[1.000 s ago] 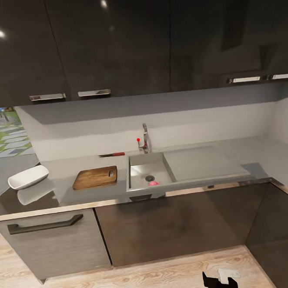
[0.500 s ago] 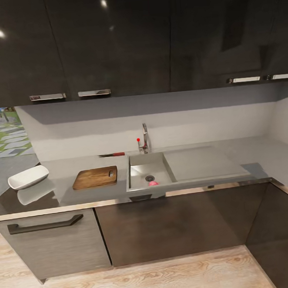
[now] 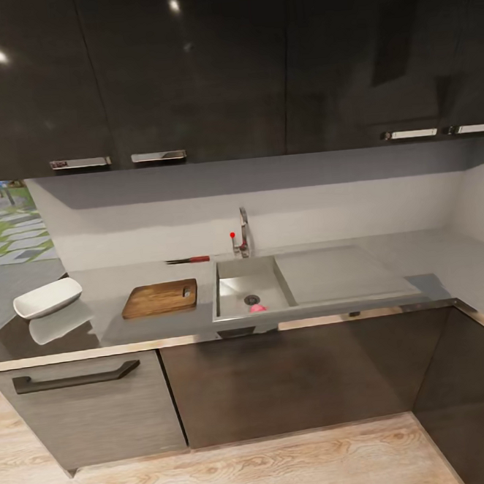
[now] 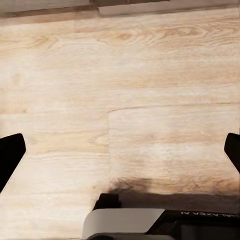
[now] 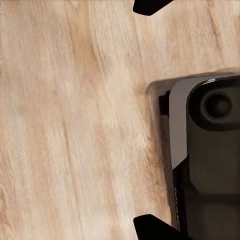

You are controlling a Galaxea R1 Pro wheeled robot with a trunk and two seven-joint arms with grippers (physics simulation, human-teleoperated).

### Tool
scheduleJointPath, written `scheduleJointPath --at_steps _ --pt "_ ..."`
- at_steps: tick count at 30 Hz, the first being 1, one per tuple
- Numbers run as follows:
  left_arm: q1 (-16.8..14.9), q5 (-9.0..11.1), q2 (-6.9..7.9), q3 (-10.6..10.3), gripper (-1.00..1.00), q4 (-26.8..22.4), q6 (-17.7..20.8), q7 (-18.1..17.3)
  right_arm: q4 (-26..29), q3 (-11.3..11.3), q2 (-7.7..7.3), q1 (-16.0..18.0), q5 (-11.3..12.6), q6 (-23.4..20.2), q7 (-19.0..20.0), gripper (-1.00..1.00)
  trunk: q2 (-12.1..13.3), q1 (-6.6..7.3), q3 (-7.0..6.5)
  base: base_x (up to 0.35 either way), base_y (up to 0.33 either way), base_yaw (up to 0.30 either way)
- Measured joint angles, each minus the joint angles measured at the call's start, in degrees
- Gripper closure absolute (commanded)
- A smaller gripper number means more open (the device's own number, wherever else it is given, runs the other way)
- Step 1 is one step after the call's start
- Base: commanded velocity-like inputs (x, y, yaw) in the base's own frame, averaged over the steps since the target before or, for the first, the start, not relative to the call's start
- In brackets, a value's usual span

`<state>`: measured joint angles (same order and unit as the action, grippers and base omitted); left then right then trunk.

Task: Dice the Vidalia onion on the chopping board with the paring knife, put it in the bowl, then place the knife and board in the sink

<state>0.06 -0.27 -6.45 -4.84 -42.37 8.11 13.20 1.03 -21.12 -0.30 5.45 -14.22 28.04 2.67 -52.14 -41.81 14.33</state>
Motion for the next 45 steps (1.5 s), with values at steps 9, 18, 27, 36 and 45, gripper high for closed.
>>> scheduleJointPath --at_steps 9,18,27,36,45 --pt "0.03 0.12 -0.23 -4.19 -1.0 -29.32 24.33 0.92 0.14 -0.07 -0.11 -0.11 -0.02 0.23 0.19 -1.0 0.0 0.0 0.01 0.0 0.0 0.0" --pt "0.04 0.23 -0.14 -6.64 -1.0 -31.34 25.62 1.19 0.24 -0.09 -0.12 -0.11 -0.02 0.25 0.2 -1.0 0.0 -0.02 0.0 -0.086 0.0 0.0" --pt "0.04 0.4 0.0 -6.62 -1.0 -31.13 25.54 1.27 0.25 -0.03 -0.06 -0.12 -0.02 0.3 0.26 -1.0 0.0 -0.03 -0.07 -0.3 -0.024 0.0" --pt "0.04 0.42 -0.03 -6.54 -1.0 -30.16 25.46 1.36 0.25 0.0 -0.03 -0.11 0.0 0.28 0.2 -1.0 0.0 0.0 -0.04 -0.061 -0.167 0.116" --pt "0.04 0.41 -0.04 -6.56 -1.0 -29.96 25.44 1.31 0.25 0.0 -0.03 -0.12 -0.01 0.27 0.2 -1.0 0.0 0.0 0.03 -0.002 -0.284 0.081"
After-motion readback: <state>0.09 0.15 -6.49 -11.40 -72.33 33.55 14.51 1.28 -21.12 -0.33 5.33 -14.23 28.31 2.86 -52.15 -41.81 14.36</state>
